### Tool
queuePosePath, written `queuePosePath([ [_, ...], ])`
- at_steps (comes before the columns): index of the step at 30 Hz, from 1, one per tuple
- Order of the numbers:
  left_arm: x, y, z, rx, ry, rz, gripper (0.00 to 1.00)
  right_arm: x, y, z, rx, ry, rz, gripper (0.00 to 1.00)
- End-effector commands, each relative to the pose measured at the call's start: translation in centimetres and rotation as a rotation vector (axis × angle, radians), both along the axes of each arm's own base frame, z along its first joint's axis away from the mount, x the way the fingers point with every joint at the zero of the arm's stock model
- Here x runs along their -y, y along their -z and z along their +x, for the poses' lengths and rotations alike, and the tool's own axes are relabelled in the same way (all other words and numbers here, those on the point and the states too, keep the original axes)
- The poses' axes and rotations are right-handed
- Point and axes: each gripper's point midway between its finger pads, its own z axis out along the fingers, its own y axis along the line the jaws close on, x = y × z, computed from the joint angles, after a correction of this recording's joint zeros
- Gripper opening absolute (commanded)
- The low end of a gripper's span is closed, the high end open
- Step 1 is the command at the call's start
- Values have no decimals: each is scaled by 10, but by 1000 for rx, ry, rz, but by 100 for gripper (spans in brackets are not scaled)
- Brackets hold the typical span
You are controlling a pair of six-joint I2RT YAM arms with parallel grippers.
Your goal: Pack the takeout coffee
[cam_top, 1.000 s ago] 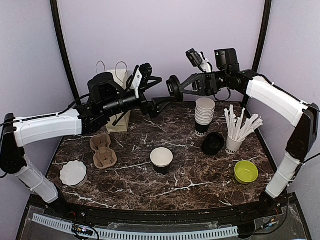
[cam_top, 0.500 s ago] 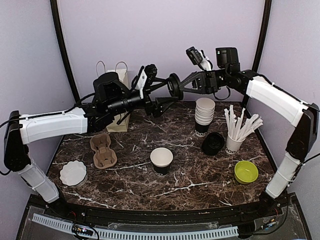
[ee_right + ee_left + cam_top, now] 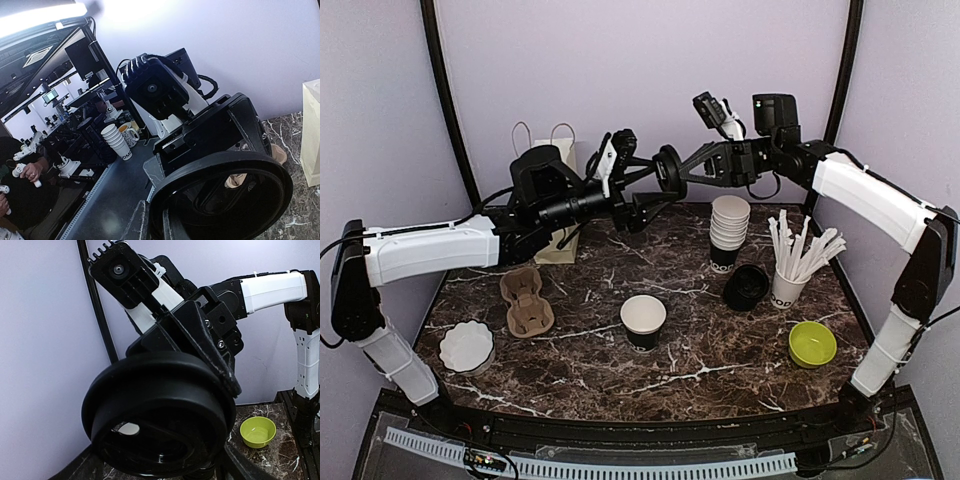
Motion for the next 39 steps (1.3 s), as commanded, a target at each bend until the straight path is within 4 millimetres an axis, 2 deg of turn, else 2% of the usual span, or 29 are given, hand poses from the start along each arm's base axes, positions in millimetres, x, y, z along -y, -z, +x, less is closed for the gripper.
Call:
queuePosePath([
  [1, -3, -32, -4, 39, 1, -76, 77, 3, -3, -4, 20, -10, 16, 7],
  [8, -4, -32, -5, 22, 4, -86, 83, 2, -3, -3, 32, -10, 23, 7],
  [18, -2, -31, 0, -5, -6, -84, 77, 4, -3, -3, 42, -7, 29, 7],
  [21, -4, -29, 0, -16, -18, -60, 76, 15, -2, 8, 34, 33, 23, 7],
  [23, -10, -27, -2, -31, -36, -25, 76, 32, -1, 25, 21, 95, 15, 7],
  [24, -11, -16, -1, -58, -45, 26, 75, 42, -1, 33, 10, 127, 9, 7],
  [25, -16, -17, -2, -62, -62, 41, 75, 53, -2, 40, -8, 162, 0, 7],
  [26, -20, -2, 0, -99, -88, 101, 75, 63, -2, 44, -47, 191, -17, 7],
  [27, -24, 1, -2, -113, -97, 128, 75, 70, -3, 43, -97, 208, -39, 7],
  [28, -28, 15, -2, -152, -115, 197, 75, 74, -5, 37, -147, 213, -61, 7],
  [29, -32, 18, -3, -168, -122, 225, 75, 75, -5, 30, -197, 208, -83, 7],
  [31, -45, 52, -12, -272, -134, 376, 75, 72, 1, 19, -270, 191, -118, 7],
  [32, -48, 55, -14, -289, -137, 404, 75, 72, 4, 16, -296, 186, -131, 7],
  [33, -55, 72, -19, -340, -136, 472, 75, 71, 8, 13, -323, 181, -144, 7],
  [36, -64, 89, -26, -401, -143, 553, 73, 69, 19, 8, -394, 171, -179, 7],
  [39, -69, 102, -23, -411, -172, 559, 72, 65, 28, 6, -392, 158, -181, 7],
])
